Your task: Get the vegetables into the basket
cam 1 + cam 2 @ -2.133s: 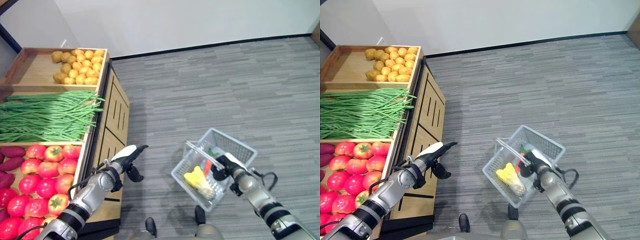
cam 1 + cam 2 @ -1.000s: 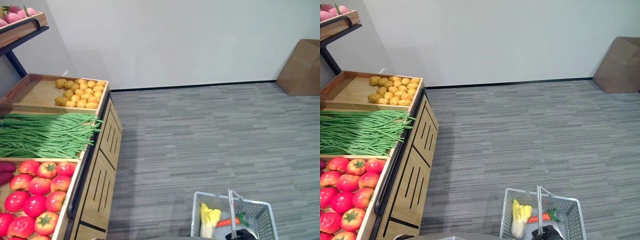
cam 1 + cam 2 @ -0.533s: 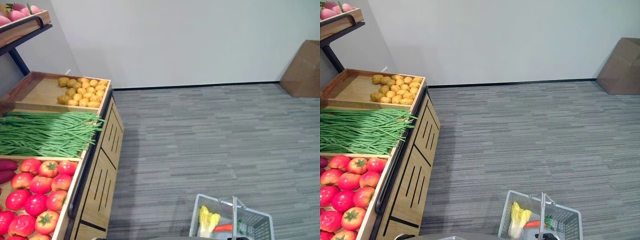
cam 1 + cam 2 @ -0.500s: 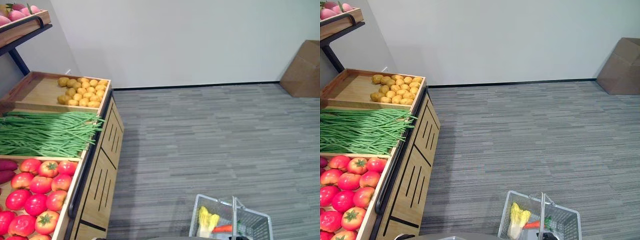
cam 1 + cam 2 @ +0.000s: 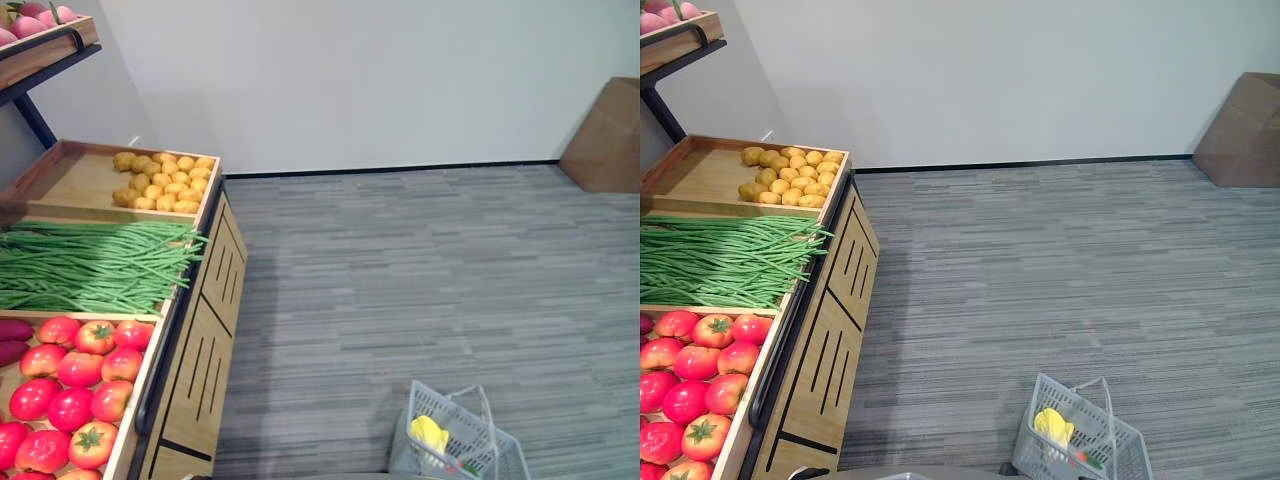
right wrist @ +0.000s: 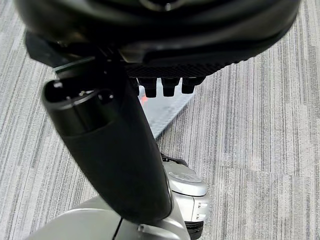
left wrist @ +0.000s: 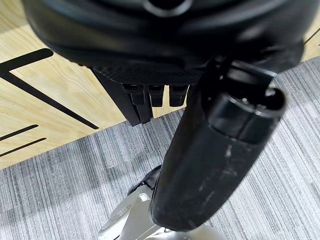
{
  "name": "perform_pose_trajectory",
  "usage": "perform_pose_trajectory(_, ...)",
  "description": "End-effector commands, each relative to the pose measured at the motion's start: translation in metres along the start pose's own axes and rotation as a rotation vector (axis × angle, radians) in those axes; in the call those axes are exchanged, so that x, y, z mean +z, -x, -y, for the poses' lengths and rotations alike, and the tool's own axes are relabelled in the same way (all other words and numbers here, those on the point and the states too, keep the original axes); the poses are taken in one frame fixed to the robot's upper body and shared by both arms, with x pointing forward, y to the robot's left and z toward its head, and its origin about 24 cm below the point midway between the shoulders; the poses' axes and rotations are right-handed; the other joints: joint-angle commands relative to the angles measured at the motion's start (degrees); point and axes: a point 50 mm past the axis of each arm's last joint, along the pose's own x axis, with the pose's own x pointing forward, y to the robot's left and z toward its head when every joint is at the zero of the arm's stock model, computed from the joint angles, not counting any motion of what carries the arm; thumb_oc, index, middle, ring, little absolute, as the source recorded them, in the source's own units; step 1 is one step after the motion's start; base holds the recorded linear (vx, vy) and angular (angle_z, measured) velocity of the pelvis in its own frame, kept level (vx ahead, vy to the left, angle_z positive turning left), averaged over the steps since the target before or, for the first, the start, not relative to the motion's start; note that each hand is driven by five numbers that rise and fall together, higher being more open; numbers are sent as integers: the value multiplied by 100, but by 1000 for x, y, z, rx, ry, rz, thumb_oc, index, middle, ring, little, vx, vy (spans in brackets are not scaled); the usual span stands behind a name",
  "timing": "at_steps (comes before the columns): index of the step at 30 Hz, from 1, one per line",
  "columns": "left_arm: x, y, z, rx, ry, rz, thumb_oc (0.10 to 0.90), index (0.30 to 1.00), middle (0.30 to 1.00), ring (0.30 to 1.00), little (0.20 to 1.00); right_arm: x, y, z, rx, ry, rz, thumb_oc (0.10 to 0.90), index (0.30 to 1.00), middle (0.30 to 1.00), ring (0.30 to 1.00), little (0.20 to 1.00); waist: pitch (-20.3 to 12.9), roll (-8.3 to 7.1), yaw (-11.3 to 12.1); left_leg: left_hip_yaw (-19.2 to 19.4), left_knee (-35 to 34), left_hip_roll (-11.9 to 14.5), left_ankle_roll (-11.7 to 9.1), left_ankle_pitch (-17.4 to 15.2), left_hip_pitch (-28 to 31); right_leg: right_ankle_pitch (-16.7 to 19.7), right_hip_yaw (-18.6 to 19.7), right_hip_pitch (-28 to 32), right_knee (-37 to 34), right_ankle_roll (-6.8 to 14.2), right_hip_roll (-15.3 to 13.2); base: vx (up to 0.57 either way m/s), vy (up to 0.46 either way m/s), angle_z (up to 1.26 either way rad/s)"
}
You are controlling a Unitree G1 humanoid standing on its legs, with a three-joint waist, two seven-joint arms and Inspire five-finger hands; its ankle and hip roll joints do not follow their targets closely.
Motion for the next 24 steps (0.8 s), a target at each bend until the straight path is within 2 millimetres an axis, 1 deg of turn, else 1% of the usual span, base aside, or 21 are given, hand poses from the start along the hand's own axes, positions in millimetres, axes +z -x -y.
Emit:
perform_pose_trajectory(1,16,-1,-4,20,37,28,900,1000,1000,1000,1000,18,-2,6,-17,39,29,900,1000,1000,1000,1000,59,-72,-8,-187,28,-137,-61,44,-40,-157,-252,193,150,340,-179,0,0,0)
perform_pose_trajectory(19,20,-1,-5,27,17,46,900,1000,1000,1000,1000,23,-2,5,-8,56,47,900,1000,1000,1000,1000,83,-70,12,-203,28,-175,-35,11,-26,-180,-258,213,176,340,-199,0,0,0)
perform_pose_trajectory(24,20,-1,-5,25,14,44,900,1000,1000,1000,1000,22,-2,5,-7,61,41,900,1000,1000,1000,1000,89,-81,12,-204,28,-174,-32,3,-23,-174,-262,204,175,341,-204,0,0,0)
